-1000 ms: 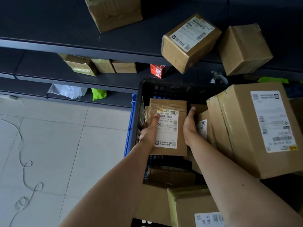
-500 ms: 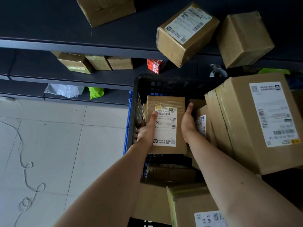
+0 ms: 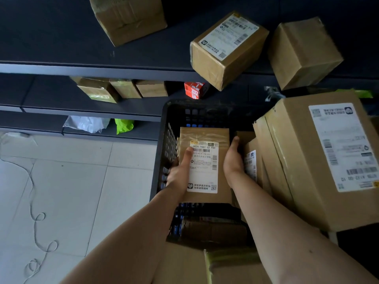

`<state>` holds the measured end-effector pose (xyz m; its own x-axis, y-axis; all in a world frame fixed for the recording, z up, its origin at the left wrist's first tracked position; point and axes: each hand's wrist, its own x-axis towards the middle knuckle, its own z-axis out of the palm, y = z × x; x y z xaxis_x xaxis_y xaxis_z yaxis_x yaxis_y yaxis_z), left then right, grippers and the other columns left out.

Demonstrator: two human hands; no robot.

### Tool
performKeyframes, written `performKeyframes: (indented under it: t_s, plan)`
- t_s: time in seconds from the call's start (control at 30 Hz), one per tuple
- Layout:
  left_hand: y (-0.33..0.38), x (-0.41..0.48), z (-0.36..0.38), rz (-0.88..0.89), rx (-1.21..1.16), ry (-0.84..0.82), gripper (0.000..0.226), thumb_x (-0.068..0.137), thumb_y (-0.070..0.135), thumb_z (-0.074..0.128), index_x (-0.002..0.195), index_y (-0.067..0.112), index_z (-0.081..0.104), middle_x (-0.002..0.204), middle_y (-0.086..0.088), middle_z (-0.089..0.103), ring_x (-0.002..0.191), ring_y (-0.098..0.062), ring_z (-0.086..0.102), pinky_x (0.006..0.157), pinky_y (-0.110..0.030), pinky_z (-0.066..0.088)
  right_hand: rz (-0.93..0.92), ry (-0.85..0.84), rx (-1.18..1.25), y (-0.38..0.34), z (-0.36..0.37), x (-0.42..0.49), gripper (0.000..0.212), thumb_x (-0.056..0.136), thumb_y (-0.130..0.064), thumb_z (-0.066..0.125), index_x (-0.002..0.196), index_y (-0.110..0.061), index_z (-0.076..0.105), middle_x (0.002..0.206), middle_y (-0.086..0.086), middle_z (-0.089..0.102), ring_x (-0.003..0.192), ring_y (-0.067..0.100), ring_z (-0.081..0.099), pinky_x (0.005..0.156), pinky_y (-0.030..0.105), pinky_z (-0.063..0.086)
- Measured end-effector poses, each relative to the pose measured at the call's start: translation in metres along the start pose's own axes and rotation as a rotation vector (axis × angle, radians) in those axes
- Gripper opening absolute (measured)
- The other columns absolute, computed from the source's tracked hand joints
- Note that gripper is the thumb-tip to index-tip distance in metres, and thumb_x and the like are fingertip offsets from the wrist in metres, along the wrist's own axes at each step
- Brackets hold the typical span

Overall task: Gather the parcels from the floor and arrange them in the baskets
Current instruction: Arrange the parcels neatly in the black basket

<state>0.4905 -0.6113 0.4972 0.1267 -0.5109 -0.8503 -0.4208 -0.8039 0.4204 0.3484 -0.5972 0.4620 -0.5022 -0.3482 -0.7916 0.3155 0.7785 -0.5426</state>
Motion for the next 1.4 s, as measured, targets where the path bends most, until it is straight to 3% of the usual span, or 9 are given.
performKeyframes:
  t_s: [0.13,0.23,0.4,0.57,0.8,0.97,1.2,1.3,1.4]
  plan:
    - [0.003,-0.003,0.001,-0.007,-0.035,-0.003,0.127,0.028,0.106,0.029,0.112,0.018,0.066,0.097,-0.006,0.071,0.088,-0.024,0.068,0.090,-0.039,0.052,0.038,-0.049,0.105,-0.002,0.001,0.002,0.076,0.094,-0.073,0.019,0.133,-0.020,0.057,0.135,0.009,0.059,0.129,0.032,0.049,0.115,0.045,0.028]
    - [-0.004,0.001,0.001,-0.047,-0.116,-0.022,0.140,0.025,0.111,0.015,0.118,0.020,0.066,0.107,-0.010,0.069,0.096,-0.030,0.067,0.095,-0.045,0.050,0.100,-0.123,0.195,-0.002,-0.004,0.001,0.049,0.102,-0.057,0.029,0.121,-0.026,0.062,0.140,0.013,0.055,0.132,0.034,0.047,0.101,0.034,0.039]
    - [-0.011,0.005,0.007,-0.127,-0.249,-0.068,0.116,0.052,0.105,0.016,0.132,0.028,0.054,0.131,-0.010,0.059,0.116,-0.031,0.057,0.103,-0.046,0.042,0.207,-0.089,0.109,-0.001,-0.008,0.005,0.059,0.091,-0.072,0.036,0.078,-0.022,0.065,0.087,0.011,0.066,0.083,0.030,0.060,0.080,0.040,0.047]
    - [-0.010,-0.025,-0.004,-0.181,-0.535,-0.229,0.069,0.080,0.085,0.036,0.127,0.037,0.054,0.121,0.006,0.061,0.112,-0.020,0.056,0.107,-0.044,0.037,0.191,0.080,-0.019,-0.050,-0.013,-0.035,0.093,0.077,-0.085,0.044,0.141,-0.017,0.048,0.141,0.016,0.051,0.124,0.035,0.052,0.109,0.047,0.037]
    - [-0.002,-0.016,0.011,0.011,-0.402,-0.265,0.110,0.043,0.105,0.030,0.128,0.040,0.055,0.119,0.004,0.067,0.109,-0.022,0.063,0.102,-0.046,0.044,0.136,0.061,0.044,-0.064,-0.031,-0.045,0.098,0.069,-0.093,0.038,0.127,-0.018,0.062,0.123,0.014,0.065,0.114,0.035,0.058,0.110,0.049,0.037]
    - [0.013,-0.034,0.001,-0.033,-0.461,-0.296,0.092,0.057,0.081,0.031,0.121,0.025,0.066,0.108,-0.002,0.073,0.104,-0.027,0.066,0.099,-0.046,0.048,0.088,-0.015,-0.005,-0.072,-0.037,-0.067,0.118,0.044,-0.102,0.047,0.134,-0.025,0.057,0.129,0.009,0.064,0.120,0.034,0.056,0.111,0.054,0.033]
    - [0.017,-0.049,-0.024,-0.164,-0.415,-0.277,0.071,0.094,0.069,0.016,0.104,0.024,0.069,0.102,-0.007,0.072,0.097,-0.027,0.066,0.095,-0.039,0.051,0.076,-0.053,-0.298,-0.078,-0.034,-0.088,0.094,0.084,-0.085,0.024,0.151,-0.020,0.034,0.149,0.011,0.043,0.132,0.033,0.046,0.113,0.045,0.033]
    - [0.005,-0.046,-0.026,-0.207,-0.488,-0.242,0.070,0.094,0.067,0.020,0.111,0.021,0.070,0.111,-0.010,0.072,0.105,-0.031,0.066,0.103,-0.045,0.047,0.160,-0.107,-0.298,-0.062,-0.031,-0.087,0.110,0.069,-0.096,0.022,0.145,-0.020,0.045,0.140,0.016,0.054,0.119,0.034,0.057,0.106,0.048,0.042]
    - [-0.005,-0.041,-0.015,-0.190,-0.592,-0.233,0.061,0.099,0.057,0.023,0.123,0.019,0.064,0.123,-0.010,0.066,0.116,-0.033,0.060,0.108,-0.046,0.042,0.105,-0.078,-0.217,-0.054,-0.022,-0.084,0.111,0.072,-0.095,0.027,0.157,-0.024,0.019,0.163,0.009,0.019,0.148,0.031,0.022,0.121,0.050,0.016]
